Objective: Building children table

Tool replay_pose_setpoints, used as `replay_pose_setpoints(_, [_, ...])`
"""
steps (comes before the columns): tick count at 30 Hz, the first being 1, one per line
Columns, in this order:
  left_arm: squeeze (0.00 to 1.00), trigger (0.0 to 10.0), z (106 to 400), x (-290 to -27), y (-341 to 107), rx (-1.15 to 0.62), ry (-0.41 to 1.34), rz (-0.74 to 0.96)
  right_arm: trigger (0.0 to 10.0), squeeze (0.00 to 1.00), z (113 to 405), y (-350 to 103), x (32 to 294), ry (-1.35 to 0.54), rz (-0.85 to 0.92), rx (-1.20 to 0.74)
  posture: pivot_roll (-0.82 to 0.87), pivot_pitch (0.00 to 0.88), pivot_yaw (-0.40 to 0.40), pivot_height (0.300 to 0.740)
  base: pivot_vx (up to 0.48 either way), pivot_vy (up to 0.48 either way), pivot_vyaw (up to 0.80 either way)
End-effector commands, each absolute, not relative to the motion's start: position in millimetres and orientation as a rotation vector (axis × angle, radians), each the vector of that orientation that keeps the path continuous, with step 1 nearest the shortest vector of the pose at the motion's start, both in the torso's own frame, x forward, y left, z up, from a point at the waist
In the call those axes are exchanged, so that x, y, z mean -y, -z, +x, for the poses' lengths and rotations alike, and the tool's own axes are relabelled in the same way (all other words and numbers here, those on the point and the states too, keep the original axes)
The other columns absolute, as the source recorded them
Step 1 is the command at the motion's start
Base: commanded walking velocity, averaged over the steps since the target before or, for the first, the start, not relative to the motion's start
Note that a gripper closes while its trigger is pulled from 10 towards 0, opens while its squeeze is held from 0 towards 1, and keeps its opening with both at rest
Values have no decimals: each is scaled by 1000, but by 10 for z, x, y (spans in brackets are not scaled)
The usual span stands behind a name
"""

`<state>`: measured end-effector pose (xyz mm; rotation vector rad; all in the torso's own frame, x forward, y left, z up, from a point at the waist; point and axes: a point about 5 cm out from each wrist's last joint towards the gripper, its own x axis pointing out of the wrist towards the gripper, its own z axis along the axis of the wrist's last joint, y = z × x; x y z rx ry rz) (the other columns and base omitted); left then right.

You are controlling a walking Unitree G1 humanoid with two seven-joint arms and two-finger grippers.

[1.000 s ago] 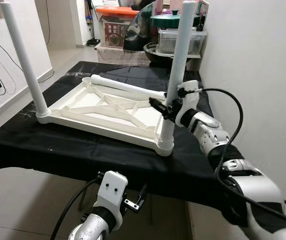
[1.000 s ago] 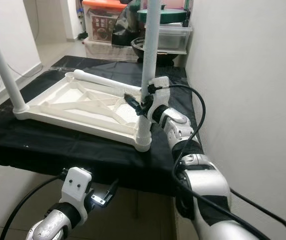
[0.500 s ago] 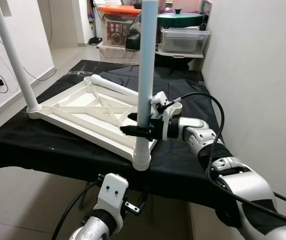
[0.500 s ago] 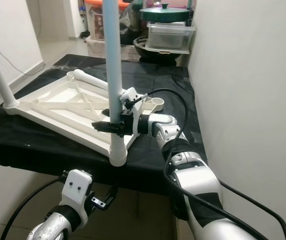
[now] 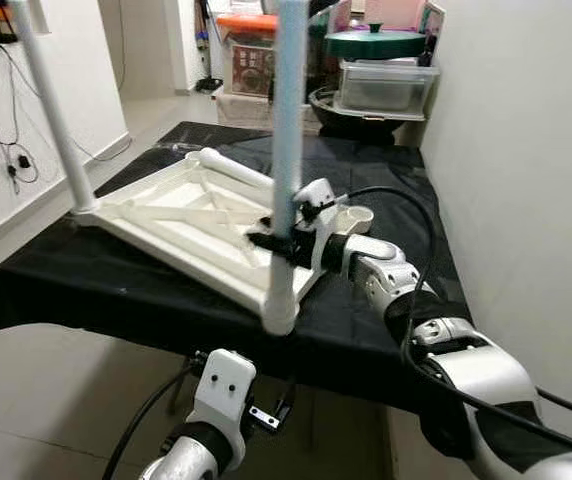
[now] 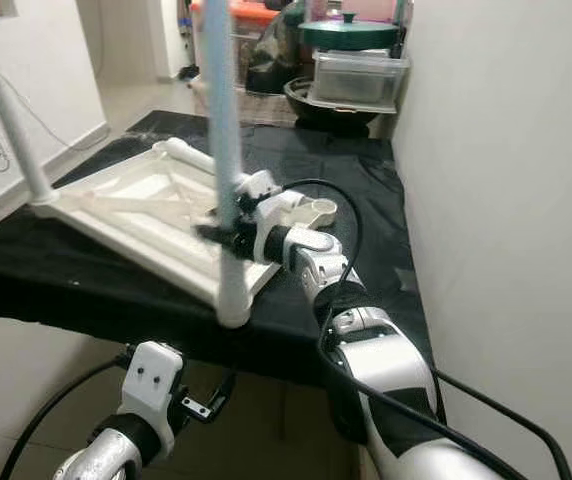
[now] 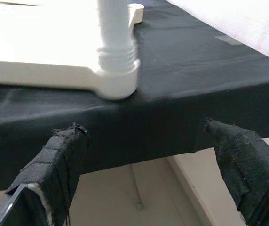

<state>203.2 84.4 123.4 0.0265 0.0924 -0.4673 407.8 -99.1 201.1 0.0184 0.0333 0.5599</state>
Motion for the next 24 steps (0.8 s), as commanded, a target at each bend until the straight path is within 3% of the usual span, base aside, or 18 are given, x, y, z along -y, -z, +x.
replay_pose_setpoints(1, [0, 10000, 2054, -853, -1205, -99, 474, 39, 0, 0, 4104, -1898, 1229, -294, 32, -67, 217, 0, -61, 740, 0, 0, 0])
replay_pose_setpoints(6, [0, 10000, 2102, -866, -1184, -100, 475, 46, 0, 0, 3969, -1681, 1398, 186, 100, -89, 212, 0, -56, 740, 0, 0, 0])
replay_pose_setpoints(12, [0, 10000, 2149, -885, -1155, -103, 470, 50, 0, 0, 3825, -1647, 1103, 399, 194, -87, 223, 0, -62, 740, 0, 0, 0])
replay_pose_setpoints(16, [0, 10000, 2165, -889, -1146, -103, 467, 55, 0, 0, 3814, -1680, 975, 417, 204, -87, 223, 0, -60, 740, 0, 0, 0])
replay_pose_setpoints(17, [0, 10000, 2172, -892, -1141, -103, 466, 55, 4392, 0, 3804, -1700, 924, 415, 206, -85, 223, 0, -60, 740, 0, 0, 0])
replay_pose_setpoints(18, [0, 10000, 2172, -892, -1141, -103, 466, 55, 4392, 0, 3804, -1700, 924, 415, 206, -85, 223, 0, -60, 740, 0, 0, 0])
replay_pose_setpoints(19, [0, 10000, 2180, -894, -1138, -103, 465, 56, 10000, 0, 3807, -1731, 879, 378, 219, -63, 220, 0, -59, 740, 0, 0, 0])
replay_pose_setpoints(20, [0, 10000, 2189, -897, -1134, -103, 465, 56, 10000, 600, 3818, -1786, 861, 313, 231, -8, 216, 0, -56, 740, 0, 0, 0])
replay_pose_setpoints(21, [0, 10000, 2189, -897, -1134, -103, 465, 56, 10000, 600, 3818, -1786, 861, 313, 231, -8, 216, 0, -56, 740, 0, 0, 0])
replay_pose_setpoints(22, [0, 10000, 2197, -898, -1130, -102, 465, 56, 10000, 1000, 3815, -1831, 845, 254, 253, 24, 215, 0, -55, 740, 0, 0, 0])
replay_pose_setpoints(23, [0, 10000, 2197, -898, -1130, -102, 465, 56, 10000, 1000, 3815, -1831, 845, 254, 253, 24, 215, 0, -55, 740, 0, 0, 0])
replay_pose_setpoints(24, [0, 10000, 2219, -893, -1121, -101, 469, 56, 10000, 820, 3857, -1945, 929, 115, 231, 113, 206, 0, -53, 740, 0, 0, 0])
